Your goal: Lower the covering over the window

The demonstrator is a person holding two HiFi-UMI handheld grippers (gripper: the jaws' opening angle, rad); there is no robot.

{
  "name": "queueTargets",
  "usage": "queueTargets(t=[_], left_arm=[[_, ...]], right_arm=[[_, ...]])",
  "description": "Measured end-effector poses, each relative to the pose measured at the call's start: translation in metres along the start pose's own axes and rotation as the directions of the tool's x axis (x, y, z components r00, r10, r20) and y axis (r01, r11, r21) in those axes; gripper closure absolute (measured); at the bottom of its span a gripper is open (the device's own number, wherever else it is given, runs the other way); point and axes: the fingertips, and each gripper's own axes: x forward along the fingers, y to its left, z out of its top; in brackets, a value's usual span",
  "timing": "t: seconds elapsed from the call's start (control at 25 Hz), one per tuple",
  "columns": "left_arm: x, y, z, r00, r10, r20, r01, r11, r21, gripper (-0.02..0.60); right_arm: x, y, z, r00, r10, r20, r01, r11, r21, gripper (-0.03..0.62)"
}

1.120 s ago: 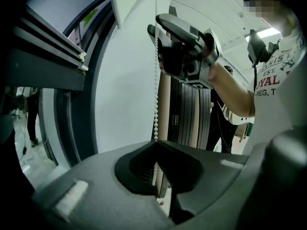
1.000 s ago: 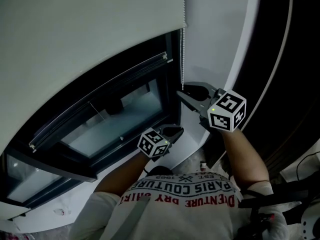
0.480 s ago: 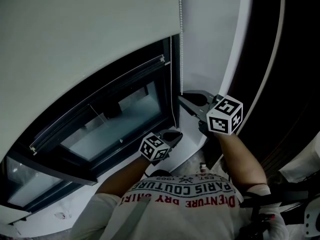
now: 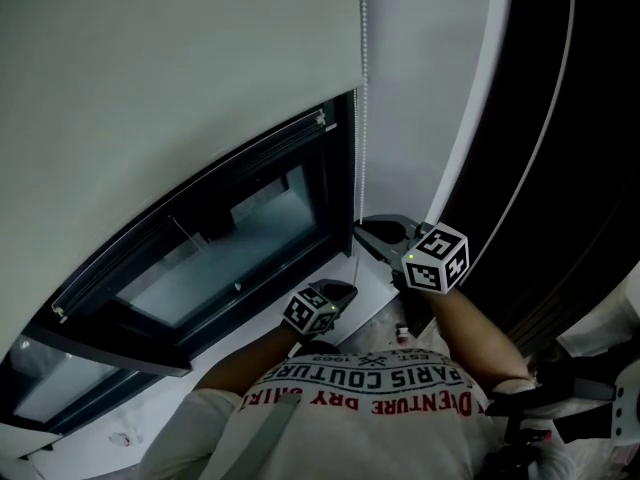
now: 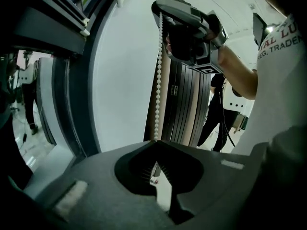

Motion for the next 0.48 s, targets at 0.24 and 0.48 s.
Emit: queueTargets(t=[0.24, 0.48], left_arm=[[0.005, 0.009, -0.028, 1.0, -0.012, -0.024, 0.01, 0.998, -0.059, 0.574], [0.002, 0.014, -0.047, 0.999, -0.011, -0.044, 0.01, 0.999, -0.031, 0.554]], right_arm=[[0.006, 0.0, -0.03, 0.999, -0.001, -0.034, 0.002, 0.999, 0.039, 0.579], [0.011, -0.004, -0.047, 0.999, -0.013, -0.036, 0.016, 0.997, 0.073, 0.58]])
